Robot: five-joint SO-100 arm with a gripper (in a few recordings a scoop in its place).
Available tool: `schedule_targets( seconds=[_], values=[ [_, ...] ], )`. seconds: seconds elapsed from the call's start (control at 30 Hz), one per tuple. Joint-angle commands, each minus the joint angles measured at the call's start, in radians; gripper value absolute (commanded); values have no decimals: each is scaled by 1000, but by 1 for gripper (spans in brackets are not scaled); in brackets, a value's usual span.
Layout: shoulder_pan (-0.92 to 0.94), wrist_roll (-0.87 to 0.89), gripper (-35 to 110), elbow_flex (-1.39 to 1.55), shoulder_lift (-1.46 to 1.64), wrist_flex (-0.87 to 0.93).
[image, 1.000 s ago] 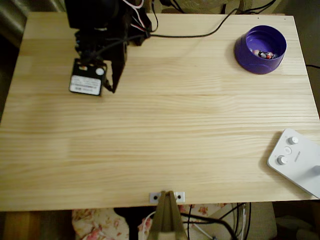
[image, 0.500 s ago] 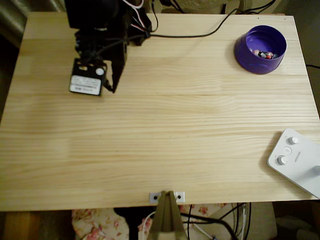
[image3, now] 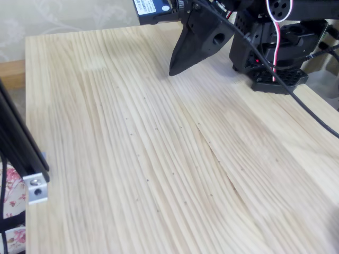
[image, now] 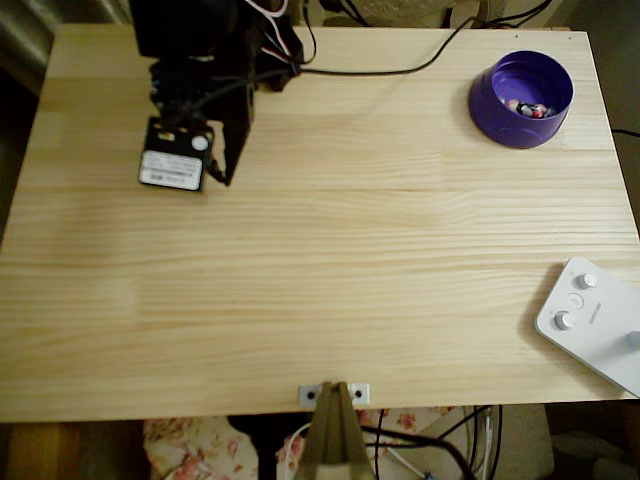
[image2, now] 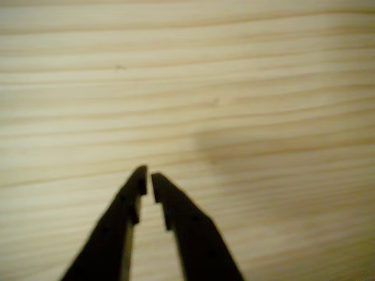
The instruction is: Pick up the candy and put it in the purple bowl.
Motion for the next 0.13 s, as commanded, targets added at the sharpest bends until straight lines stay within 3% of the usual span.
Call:
schedule_targets(
  seconds=[0.0, 0.1],
  values=[
    [11, -14, -1, -18, 14, 9],
    [11, -14, -1, -18, 14, 9]
  ],
)
